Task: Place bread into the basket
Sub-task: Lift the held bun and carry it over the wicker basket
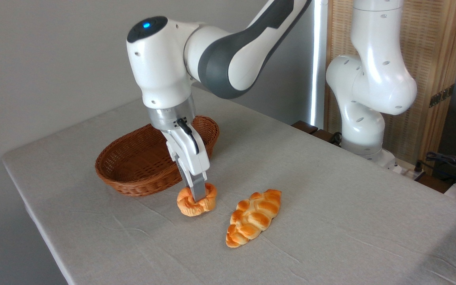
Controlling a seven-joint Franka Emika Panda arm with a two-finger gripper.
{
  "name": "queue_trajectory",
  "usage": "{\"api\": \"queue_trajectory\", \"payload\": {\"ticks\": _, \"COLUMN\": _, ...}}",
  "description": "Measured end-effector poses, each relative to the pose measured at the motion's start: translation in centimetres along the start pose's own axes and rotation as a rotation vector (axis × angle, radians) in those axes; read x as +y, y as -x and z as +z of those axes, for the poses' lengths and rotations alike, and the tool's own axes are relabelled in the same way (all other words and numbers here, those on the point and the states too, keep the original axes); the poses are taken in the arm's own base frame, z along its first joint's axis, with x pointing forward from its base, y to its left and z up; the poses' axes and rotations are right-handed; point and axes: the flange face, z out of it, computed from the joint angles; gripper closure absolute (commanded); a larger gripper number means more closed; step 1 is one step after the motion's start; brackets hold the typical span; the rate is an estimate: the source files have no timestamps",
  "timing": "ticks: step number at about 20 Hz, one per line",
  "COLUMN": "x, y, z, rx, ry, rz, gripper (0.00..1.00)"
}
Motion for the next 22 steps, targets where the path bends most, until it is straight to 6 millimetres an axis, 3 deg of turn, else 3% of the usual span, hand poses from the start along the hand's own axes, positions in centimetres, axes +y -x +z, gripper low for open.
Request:
{"api": "queue_trajectory", "payload": {"ticks": 6, "x": 0.2, "y": -1.4, "z": -5.7, "rx": 0.049, "ry": -0.052, "rz": 0.021, "gripper": 0.56}}
{"api": "queue_trajectory", "payload": {"ticks": 11, "x": 4.9, "y": -6.9, "z": -8.8, "rx": 0.123, "ry": -0.054, "rz": 0.037, "gripper": 0.56}}
{"api": "queue_trajectory", "payload": {"ticks": 16, "x": 10.2, "y": -11.9, "z": -6.8, "rx": 0.117, "ry": -0.001, "rz": 0.028, "gripper": 0.54}}
{"api": "queue_trajectory", "payload": {"ticks": 17, "x": 10.9, "y": -12.8, "z": -5.9, "rx": 0.11, "ry": 0.009, "rz": 0.035, "gripper": 0.45}}
{"api": "queue_trajectory", "payload": {"ticks": 19, "x": 12.1, "y": -14.6, "z": -3.9, "rx": 0.102, "ry": 0.026, "rz": 0.059, "gripper": 0.05}}
{"api": "queue_trajectory", "payload": {"ticks": 20, "x": 12.5, "y": -15.5, "z": -2.9, "rx": 0.104, "ry": 0.031, "rz": 0.054, "gripper": 0.0}}
{"api": "queue_trajectory", "payload": {"ticks": 22, "x": 12.3, "y": -16.7, "z": -1.3, "rx": 0.124, "ry": 0.031, "rz": 0.002, "gripper": 0.0}}
